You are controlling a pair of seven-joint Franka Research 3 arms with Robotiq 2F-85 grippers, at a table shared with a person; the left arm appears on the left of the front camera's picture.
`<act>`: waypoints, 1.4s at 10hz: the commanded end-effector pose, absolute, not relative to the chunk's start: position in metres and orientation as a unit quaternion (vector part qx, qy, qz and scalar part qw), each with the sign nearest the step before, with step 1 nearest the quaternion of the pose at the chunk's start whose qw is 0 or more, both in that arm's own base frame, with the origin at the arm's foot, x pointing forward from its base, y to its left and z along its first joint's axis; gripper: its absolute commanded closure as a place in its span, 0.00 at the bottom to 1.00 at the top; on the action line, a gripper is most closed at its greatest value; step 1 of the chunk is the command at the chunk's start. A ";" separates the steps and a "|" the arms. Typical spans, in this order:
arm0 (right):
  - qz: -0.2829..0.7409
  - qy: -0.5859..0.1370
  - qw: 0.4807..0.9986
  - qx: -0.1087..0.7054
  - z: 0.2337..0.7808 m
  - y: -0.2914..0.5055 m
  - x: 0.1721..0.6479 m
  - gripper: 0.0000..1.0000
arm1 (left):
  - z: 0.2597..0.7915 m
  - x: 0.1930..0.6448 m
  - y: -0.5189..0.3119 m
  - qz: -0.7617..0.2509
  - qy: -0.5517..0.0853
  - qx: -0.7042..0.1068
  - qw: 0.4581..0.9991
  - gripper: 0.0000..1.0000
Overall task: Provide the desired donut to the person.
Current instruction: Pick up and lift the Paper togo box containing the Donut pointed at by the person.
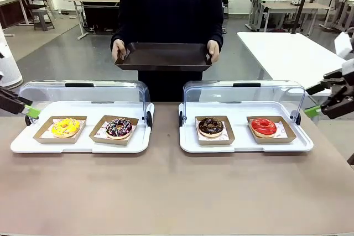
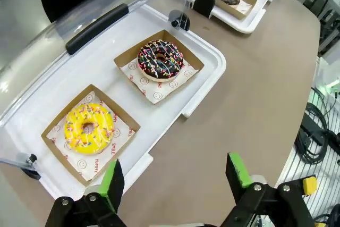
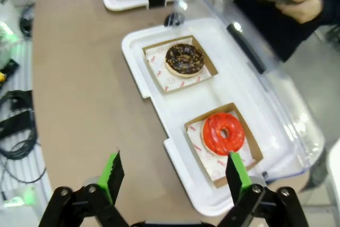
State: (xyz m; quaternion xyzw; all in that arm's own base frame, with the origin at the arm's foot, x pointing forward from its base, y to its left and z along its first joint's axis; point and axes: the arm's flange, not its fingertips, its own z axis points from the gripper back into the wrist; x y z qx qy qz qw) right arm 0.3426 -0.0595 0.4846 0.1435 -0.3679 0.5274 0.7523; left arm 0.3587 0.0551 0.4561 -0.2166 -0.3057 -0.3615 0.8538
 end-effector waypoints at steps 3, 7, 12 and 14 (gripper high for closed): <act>0.528 -0.403 0.724 0.184 0.466 -0.080 0.323 0.00 | 0.436 0.338 0.084 -0.346 -0.348 -0.257 0.833 0.00; 0.544 -0.431 0.690 0.203 0.462 -0.087 0.325 0.00 | 0.440 0.332 0.106 -0.346 -0.390 -0.273 0.809 0.00; 0.541 -0.455 0.678 0.202 0.465 -0.090 0.320 0.00 | 0.446 0.331 0.107 -0.351 -0.412 -0.274 0.795 0.00; 0.541 -0.454 0.679 0.202 0.465 -0.091 0.321 0.00 | 0.447 0.331 0.109 -0.351 -0.412 -0.273 0.795 0.00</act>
